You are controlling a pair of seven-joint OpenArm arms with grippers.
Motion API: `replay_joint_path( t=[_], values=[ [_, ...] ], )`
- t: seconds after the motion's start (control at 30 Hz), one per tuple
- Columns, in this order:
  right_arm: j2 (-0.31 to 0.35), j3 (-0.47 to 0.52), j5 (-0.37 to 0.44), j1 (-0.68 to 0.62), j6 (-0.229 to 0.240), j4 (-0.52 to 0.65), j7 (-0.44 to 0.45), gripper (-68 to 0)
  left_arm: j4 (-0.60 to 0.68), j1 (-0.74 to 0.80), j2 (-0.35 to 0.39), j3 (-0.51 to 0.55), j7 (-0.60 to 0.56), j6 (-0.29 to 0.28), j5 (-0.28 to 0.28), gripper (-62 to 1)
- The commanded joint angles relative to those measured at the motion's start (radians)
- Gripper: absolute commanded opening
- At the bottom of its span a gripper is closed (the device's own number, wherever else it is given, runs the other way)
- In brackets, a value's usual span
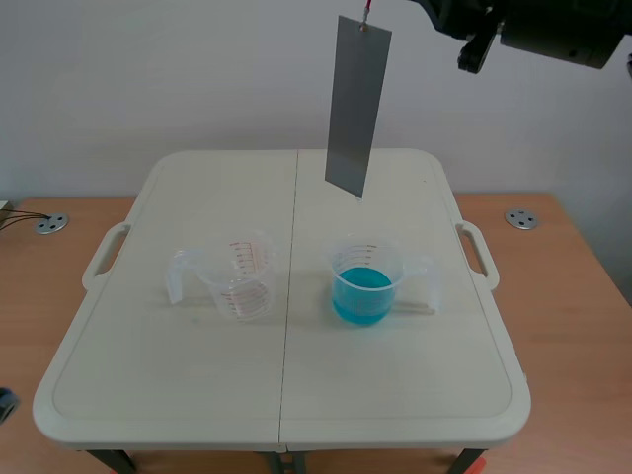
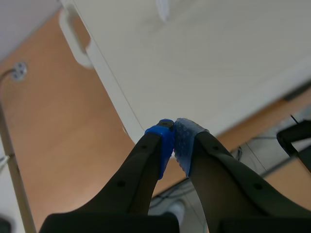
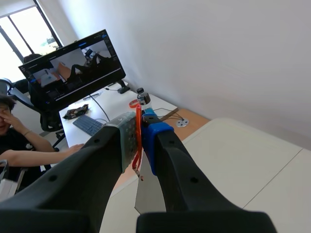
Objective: Hold the metal plate by the orange handle, dip it into the blue solution, take it out and point at it, then put the plate back in the beaker on the left.
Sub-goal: 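Raise the plate and point at it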
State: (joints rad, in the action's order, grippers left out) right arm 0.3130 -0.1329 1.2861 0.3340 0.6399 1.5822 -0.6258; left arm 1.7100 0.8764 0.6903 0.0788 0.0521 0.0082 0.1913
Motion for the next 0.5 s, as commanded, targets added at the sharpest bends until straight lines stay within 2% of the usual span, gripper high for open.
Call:
replay_joint_path(
  t=[0.0, 0.1, 0.27, 0.47],
  values=[
    [0.008, -0.016, 0.023, 0.043, 0.002, 0.015, 0.028, -66.0, 0.0, 0.037, 0.001, -0.009, -0.011, 0.005, 0.006, -58.8],
    [0.002, -0.048, 0.014, 0.072, -0.011, 0.014, 0.042, -66.0, -0.011, 0.111, -0.003, -0.011, -0.024, 0.0, 0.006, -58.8],
    [-0.035, -0.094, -0.044, 0.11, -0.032, 0.013, 0.061, -66.0, -0.041, 0.186, -0.028, -0.016, -0.075, -0.011, 0.01, -58.8],
    [-0.092, -0.143, -0.116, 0.14, -0.047, -0.005, 0.084, -66.1, -0.108, 0.192, -0.031, -0.101, -0.086, -0.059, 0.01, -58.8]
  ],
)
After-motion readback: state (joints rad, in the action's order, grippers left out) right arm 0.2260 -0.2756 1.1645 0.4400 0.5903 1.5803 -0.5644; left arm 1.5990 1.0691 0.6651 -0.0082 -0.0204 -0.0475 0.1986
